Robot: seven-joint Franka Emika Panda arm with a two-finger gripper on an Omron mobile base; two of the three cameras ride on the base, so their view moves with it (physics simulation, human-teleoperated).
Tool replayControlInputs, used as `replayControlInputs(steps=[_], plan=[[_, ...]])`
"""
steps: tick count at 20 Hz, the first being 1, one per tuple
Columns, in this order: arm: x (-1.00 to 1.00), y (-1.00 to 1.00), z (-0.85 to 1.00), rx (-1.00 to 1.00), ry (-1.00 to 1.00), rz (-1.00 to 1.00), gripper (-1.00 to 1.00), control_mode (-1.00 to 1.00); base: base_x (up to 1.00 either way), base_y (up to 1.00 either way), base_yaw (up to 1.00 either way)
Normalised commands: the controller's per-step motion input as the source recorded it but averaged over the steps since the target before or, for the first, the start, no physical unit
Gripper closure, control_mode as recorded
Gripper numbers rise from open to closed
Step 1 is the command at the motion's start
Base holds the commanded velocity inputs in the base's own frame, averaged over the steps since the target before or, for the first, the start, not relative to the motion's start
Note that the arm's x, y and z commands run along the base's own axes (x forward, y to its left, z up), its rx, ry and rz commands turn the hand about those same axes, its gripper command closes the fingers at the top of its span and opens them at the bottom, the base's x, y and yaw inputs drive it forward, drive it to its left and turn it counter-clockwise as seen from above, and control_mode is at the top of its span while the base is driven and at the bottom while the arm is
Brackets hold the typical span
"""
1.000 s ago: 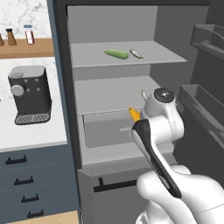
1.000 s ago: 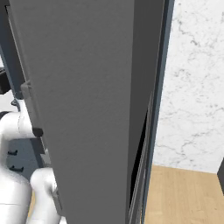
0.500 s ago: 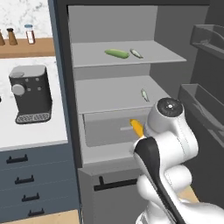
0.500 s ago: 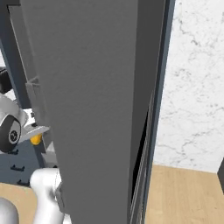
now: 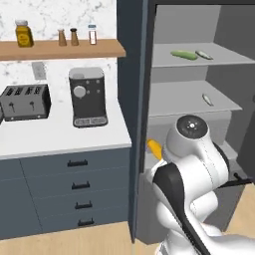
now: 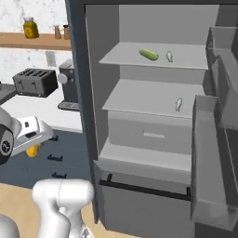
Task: Place one corn and one fish in each tupperware on the nearby counter, to pack two identical lunches.
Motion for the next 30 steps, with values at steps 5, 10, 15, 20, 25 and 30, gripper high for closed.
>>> replayControlInputs(steps=[5, 10, 15, 20, 25, 30], plan=[[0.0, 0.0, 0.0, 0.0, 0.0, 0.0, 1.0, 1.0, 0.42, 1.0, 0.04], [0.0, 0.0, 0.0, 0.0, 0.0, 0.0, 1.0, 1.0, 0.7, 1.0, 0.0], [0.0, 0.0, 0.0, 0.0, 0.0, 0.0, 1.0, 1.0, 0.67, 1.0, 0.0], [0.0, 0.0, 0.0, 0.0, 0.0, 0.0, 1.0, 1.0, 0.52, 1.0, 0.0], [0.0, 0.0, 0.0, 0.0, 0.0, 0.0, 1.0, 1.0, 0.61, 1.0, 0.0], [0.0, 0.0, 0.0, 0.0, 0.0, 0.0, 1.0, 1.0, 0.5, 0.69, -0.07]])
